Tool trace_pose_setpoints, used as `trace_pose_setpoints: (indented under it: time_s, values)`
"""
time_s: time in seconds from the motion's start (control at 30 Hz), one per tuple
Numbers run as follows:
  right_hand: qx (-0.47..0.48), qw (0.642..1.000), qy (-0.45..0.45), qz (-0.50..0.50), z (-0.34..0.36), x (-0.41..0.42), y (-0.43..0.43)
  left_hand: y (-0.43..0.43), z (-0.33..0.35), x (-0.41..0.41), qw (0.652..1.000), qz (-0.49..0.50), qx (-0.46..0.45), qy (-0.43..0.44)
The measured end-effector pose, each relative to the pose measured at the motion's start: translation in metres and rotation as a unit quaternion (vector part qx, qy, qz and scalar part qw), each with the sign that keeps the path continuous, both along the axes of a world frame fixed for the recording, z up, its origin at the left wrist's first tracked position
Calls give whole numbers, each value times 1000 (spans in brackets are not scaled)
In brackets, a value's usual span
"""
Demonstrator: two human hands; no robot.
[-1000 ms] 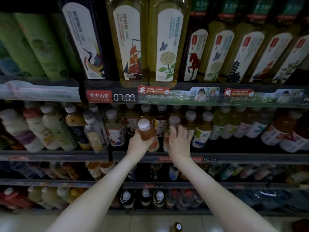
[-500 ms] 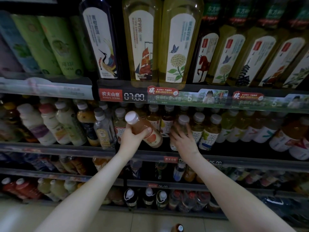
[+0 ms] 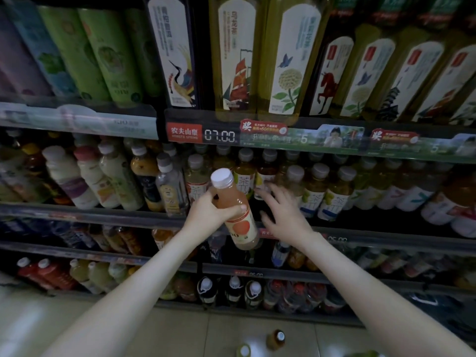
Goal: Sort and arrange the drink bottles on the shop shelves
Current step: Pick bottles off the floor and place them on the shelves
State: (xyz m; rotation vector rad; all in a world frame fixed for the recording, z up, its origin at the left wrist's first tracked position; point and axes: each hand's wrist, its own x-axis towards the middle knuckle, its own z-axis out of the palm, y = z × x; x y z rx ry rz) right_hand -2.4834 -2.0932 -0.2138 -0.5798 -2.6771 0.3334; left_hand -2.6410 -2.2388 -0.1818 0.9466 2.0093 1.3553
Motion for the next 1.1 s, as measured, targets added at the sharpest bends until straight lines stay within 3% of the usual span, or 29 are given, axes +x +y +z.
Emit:
trace_pose_setpoints:
  time_s: [0.03, 0.1, 0.17, 0.27, 0.4, 0.63, 0.87, 1.03, 1.1]
  values:
    - [-145, 989, 28, 16, 10, 3, -12, 3, 6, 3, 1000, -20, -7, 1]
    - [-379, 922, 81, 15, 28, 14, -28, 11, 17, 14, 998, -63, -17, -16]
    - [-467, 877, 112, -19, 38, 33, -33, 24, 26, 27, 993, -106, -26, -32]
    - [-481, 870, 81, -72, 36, 68, -34, 49, 33, 58, 983, -180, -43, -17]
    - [-469, 857, 112, -180, 26, 123, -30, 79, 38, 120, 957, -255, -70, 117]
    - [-442, 846, 147, -259, 47, 227, -10, 121, 48, 239, 928, -284, -77, 230]
    - [-383, 830, 252, -318, 73, 349, 40, 174, 84, 362, 935, -288, -35, 204]
    - [-350, 821, 337, -301, 113, 422, 78, 201, 112, 419, 953, -258, 64, 145]
    - [-332, 819, 366, -290, 130, 437, 90, 208, 118, 428, 957, -224, 98, 159]
